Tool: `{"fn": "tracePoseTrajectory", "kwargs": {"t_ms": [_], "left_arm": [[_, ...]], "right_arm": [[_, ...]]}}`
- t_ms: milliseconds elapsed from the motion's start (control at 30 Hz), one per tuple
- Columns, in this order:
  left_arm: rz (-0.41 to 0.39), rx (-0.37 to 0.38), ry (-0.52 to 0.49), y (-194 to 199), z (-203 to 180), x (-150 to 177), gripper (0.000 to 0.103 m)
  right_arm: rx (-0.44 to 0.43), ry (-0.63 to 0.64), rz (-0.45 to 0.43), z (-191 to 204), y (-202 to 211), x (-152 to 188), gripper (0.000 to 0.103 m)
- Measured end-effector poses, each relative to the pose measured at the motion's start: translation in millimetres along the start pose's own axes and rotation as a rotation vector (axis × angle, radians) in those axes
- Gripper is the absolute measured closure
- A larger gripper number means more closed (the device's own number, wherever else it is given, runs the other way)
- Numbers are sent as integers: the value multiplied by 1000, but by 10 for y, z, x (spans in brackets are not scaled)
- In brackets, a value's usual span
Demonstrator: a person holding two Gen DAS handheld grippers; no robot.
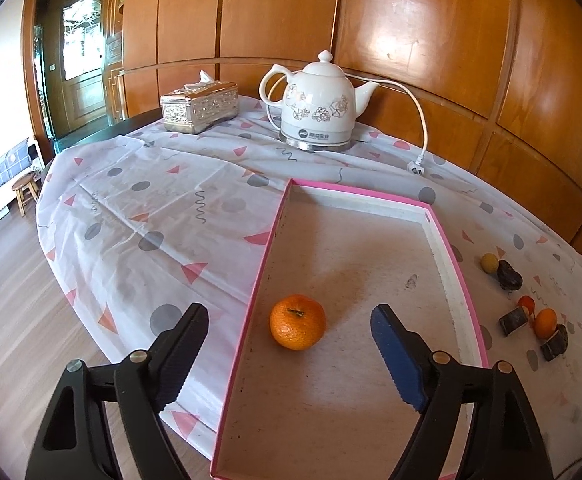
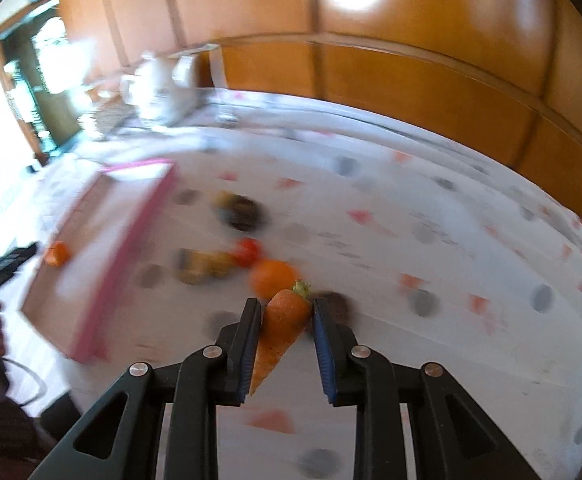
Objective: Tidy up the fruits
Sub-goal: 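Carry the carrot into the tray beside the orange and release it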
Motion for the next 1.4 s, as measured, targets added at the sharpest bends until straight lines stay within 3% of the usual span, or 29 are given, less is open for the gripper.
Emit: {"fn": "tracePoseTrajectory", "kwargs": {"t_ms": [200, 300, 467, 567, 800, 1133, 1400], "left_arm": [[-2, -4, 9, -5, 36, -4, 18], [-3, -7, 13, -8, 50, -4, 17], [-11, -8, 17, 4, 81, -23, 17], [-16, -10, 16, 6, 83, -35, 17], [-11, -8, 11, -2, 68, -30, 17], [3, 9, -8, -12, -6, 12, 17], [5, 23, -33, 1, -93, 20, 17]], "right_arm": [[-230, 53, -4, 959, -249, -116, 77], [-298, 73, 6, 1369, -420, -136, 77], [-336, 84, 37, 1801, -711, -190, 76], [-332, 81, 37, 1850, -749, -223, 73], [-263, 102, 7, 1597, -582, -216, 69], [-20, 143, 25, 730, -329, -56, 69], [143, 93, 46, 17, -156, 73, 69]]}}
Point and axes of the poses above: each gripper's, at about its wrist camera, not at the fingertips, and y roughly against the way its jaws point, z to its left, x to its underside, the point moved 1 cm from there along -y, roughly the way its jaws point, and after that the axes turned 11 degrees about -z, right-handed, at the moved point
